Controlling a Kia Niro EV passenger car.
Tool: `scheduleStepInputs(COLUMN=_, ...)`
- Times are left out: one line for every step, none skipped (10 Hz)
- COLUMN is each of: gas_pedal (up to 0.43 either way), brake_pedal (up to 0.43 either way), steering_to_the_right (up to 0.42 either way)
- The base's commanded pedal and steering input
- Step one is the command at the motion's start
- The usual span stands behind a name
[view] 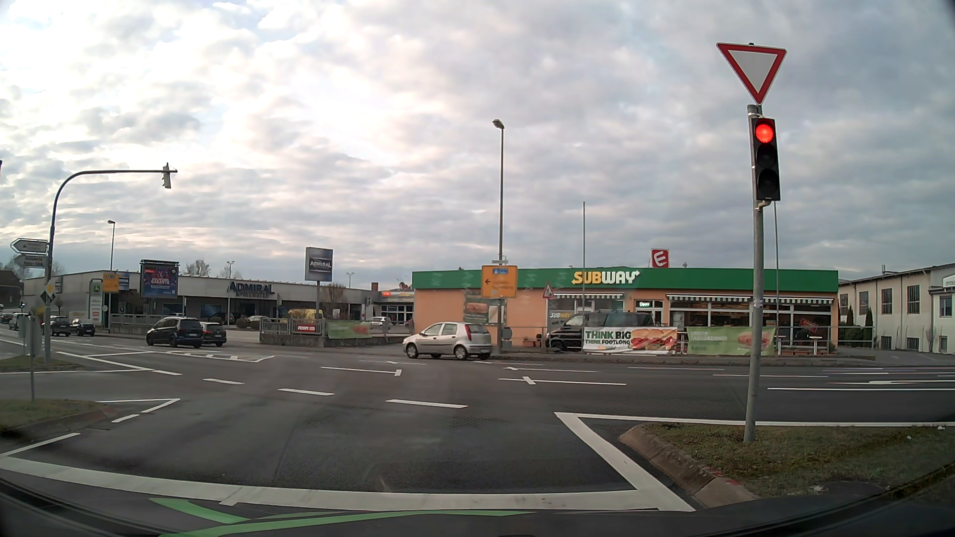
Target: Follow the waypoints while adhering to traffic rules and regulations
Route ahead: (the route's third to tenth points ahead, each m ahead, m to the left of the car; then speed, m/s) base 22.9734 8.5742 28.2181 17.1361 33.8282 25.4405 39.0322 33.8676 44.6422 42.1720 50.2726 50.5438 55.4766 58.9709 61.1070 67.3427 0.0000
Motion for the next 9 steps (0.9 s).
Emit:
scheduleStepInputs(gas_pedal=0.0, brake_pedal=0.317, steering_to_the_right=0.036)
scheduleStepInputs(gas_pedal=0.0, brake_pedal=0.323, steering_to_the_right=0.036)
scheduleStepInputs(gas_pedal=0.0, brake_pedal=0.317, steering_to_the_right=0.037)
scheduleStepInputs(gas_pedal=0.0, brake_pedal=0.317, steering_to_the_right=0.036)
scheduleStepInputs(gas_pedal=0.0, brake_pedal=0.317, steering_to_the_right=0.036)
scheduleStepInputs(gas_pedal=0.0, brake_pedal=0.317, steering_to_the_right=0.036)
scheduleStepInputs(gas_pedal=0.0, brake_pedal=0.317, steering_to_the_right=0.036)
scheduleStepInputs(gas_pedal=0.0, brake_pedal=0.317, steering_to_the_right=0.037)
scheduleStepInputs(gas_pedal=0.0, brake_pedal=0.317, steering_to_the_right=0.036)
